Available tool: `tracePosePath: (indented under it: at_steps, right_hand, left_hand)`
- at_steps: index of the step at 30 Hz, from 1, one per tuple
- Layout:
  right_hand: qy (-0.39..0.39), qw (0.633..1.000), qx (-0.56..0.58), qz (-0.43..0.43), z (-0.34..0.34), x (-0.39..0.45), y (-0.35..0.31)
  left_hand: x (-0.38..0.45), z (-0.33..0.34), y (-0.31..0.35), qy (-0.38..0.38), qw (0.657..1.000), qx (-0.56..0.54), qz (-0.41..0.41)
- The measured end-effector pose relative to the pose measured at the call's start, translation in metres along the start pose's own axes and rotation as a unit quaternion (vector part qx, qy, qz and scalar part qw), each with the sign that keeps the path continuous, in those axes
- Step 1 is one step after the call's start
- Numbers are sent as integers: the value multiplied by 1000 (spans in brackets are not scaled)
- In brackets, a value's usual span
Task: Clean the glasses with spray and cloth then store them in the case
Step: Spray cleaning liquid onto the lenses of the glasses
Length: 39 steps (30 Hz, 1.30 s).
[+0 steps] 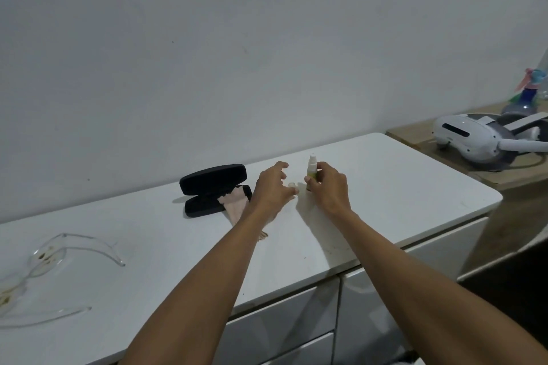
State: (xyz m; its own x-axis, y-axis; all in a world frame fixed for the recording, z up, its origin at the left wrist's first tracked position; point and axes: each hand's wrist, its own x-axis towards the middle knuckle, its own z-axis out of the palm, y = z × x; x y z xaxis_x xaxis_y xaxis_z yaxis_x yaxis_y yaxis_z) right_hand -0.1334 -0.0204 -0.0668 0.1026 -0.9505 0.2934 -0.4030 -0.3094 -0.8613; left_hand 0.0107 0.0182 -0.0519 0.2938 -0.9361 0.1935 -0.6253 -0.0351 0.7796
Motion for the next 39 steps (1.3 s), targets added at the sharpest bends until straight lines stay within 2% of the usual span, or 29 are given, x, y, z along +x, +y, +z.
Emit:
tracePosePath:
  at_steps: [5, 14, 21, 27, 32, 35, 39]
  right_hand:
    - [29, 996, 41, -78, 10, -7, -27]
    - [-39, 958, 67, -274, 78, -50, -134]
    - [-140, 940, 97, -297, 148, -108, -198]
    - [-208, 923, 111, -304, 195, -148, -224]
    - [-227, 916, 110, -310, 211, -169, -236]
    - [-238, 917, 109, -302, 213, -174, -238]
    - [-240, 920, 103, -290, 212, -176, -238]
  left_hand:
    - [-6, -51, -4, 63, 997, 9, 46]
    - [-68, -183, -41, 206, 975, 60, 56]
    - [-154, -284, -95, 292, 946, 142, -4]
    - [-233, -336, -141, 304, 923, 227, -71]
    - [-287, -348, -169, 249, 927, 253, -118]
    - [-300, -344, -176, 226, 933, 254, -116]
    - [-299, -336, -184, 256, 924, 272, -80]
